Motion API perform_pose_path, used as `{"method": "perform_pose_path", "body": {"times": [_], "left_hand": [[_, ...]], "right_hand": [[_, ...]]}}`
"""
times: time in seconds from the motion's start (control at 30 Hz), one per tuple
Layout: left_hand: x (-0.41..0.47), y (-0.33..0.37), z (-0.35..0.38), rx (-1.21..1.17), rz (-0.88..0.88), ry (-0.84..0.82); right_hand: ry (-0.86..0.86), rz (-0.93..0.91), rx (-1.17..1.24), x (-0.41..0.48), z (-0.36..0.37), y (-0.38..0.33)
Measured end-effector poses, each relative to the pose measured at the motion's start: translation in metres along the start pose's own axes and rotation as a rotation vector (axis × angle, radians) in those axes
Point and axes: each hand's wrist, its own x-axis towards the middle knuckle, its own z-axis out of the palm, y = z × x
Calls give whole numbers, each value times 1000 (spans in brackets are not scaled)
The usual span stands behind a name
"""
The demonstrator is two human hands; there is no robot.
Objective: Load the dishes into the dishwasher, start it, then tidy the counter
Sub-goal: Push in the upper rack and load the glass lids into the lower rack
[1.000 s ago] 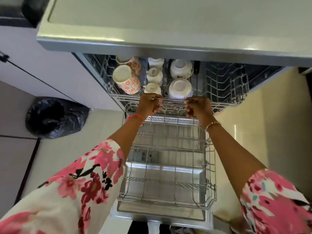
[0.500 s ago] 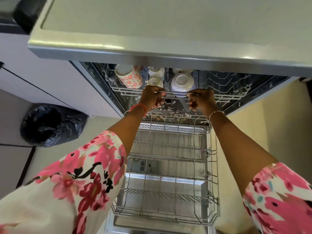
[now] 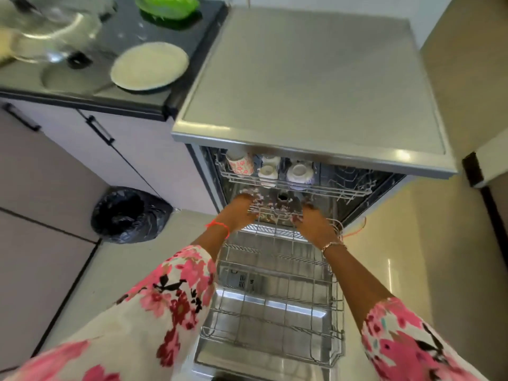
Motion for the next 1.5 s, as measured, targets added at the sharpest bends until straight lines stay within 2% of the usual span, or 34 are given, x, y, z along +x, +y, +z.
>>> {"method": "perform_pose_path", "body": {"times": [0.2, 0.3, 0.47, 0.67, 0.93, 1.3, 1.5], "left_hand": [[-128, -3, -27, 255, 69, 125], [-165, -25, -30, 278, 12, 186], [-204, -64, -45, 299, 15, 250], [-233, -151, -84, 301, 21, 270], [-273, -281, -181, 275, 35, 328], [-235, -376, -287, 216, 17, 447], [-163, -412, -359, 231, -6, 497]], "right_hand": [[-46, -102, -45, -91, -3, -75], [-45, -170, -117, -115, 7, -108], [-19, -223, -145, -139, 41, -165], [16, -236, -115, -136, 99, -243], [39, -244, -94, -118, 156, -370], [84, -286, -47, -13, 134, -492], [230, -296, 121, 82, 94, -555]]}}
